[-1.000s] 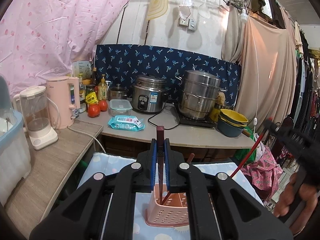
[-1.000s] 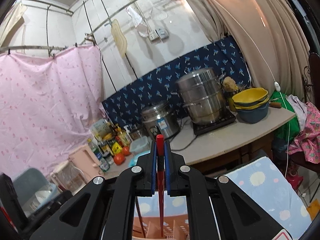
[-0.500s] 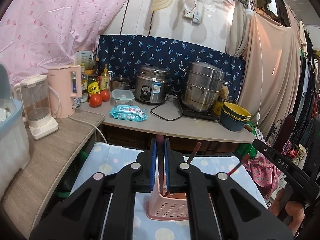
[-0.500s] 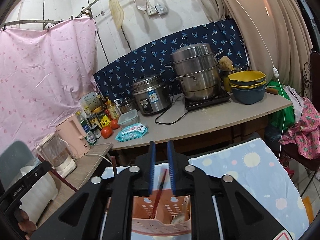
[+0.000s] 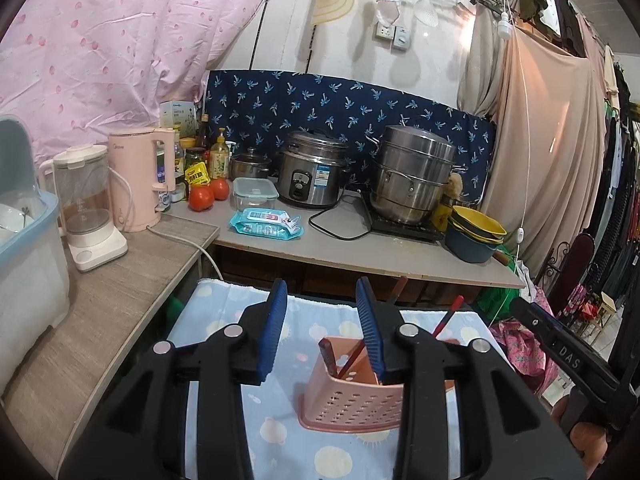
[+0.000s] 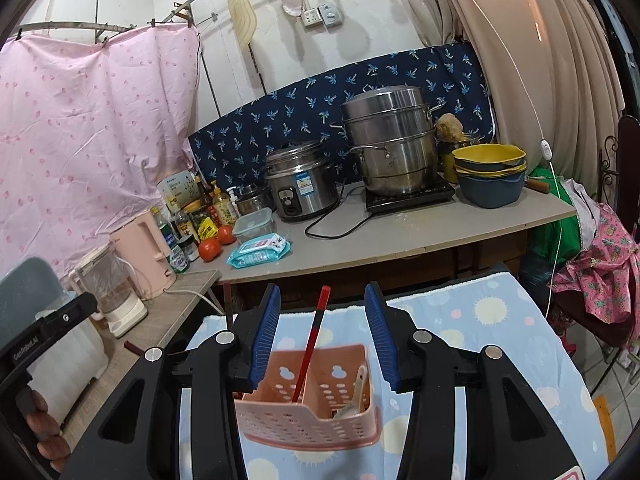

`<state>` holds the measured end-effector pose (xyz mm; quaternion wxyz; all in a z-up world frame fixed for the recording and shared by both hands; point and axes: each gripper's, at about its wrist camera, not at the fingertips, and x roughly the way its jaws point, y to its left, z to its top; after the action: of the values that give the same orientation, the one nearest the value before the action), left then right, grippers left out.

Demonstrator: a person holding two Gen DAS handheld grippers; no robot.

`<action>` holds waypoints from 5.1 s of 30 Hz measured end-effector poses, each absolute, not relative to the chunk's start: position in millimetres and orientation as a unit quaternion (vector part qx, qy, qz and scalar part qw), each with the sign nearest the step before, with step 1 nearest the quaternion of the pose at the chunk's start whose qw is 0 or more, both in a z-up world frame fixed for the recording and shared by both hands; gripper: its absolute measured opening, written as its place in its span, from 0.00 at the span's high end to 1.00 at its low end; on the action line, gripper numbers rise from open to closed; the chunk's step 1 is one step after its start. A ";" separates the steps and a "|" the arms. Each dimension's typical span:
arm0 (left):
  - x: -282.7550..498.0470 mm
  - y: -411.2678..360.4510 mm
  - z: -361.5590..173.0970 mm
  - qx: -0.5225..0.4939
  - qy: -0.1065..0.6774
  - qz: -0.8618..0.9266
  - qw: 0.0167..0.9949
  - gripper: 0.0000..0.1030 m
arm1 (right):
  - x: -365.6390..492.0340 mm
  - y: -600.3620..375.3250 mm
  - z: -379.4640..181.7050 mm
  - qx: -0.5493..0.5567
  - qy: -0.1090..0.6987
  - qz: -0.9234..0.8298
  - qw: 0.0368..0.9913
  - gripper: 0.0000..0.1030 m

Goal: Organize utensils
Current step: 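Move both tools back toward the remaining chopsticks and gold spoon, then close the left tool on a green chopstick while the right tool grasps a dark red chopstick, then lift both chopsticks and carry them above the pink basket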

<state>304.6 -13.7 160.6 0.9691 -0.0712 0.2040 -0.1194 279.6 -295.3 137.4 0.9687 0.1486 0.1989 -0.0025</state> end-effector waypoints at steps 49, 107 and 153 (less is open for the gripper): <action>91.9 -3.9 -51.2 -0.023 0.429 -0.138 0.893 0.67 | 34.1 -213.2 -58.6 0.086 0.416 0.007 0.905 0.80; 71.7 -1.1 -42.6 -0.019 0.418 -0.155 0.895 0.93 | 20.9 -223.5 -45.8 0.106 0.392 -0.001 0.914 0.93; 179.3 6.5 158.8 -0.075 0.225 -0.162 0.958 0.93 | 102.2 -309.6 149.8 0.180 0.185 0.018 0.966 0.93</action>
<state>179.3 6.5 158.8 0.9579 -0.0748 0.2245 -0.1624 102.2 -309.6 149.8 0.9659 0.1803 0.1852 0.0176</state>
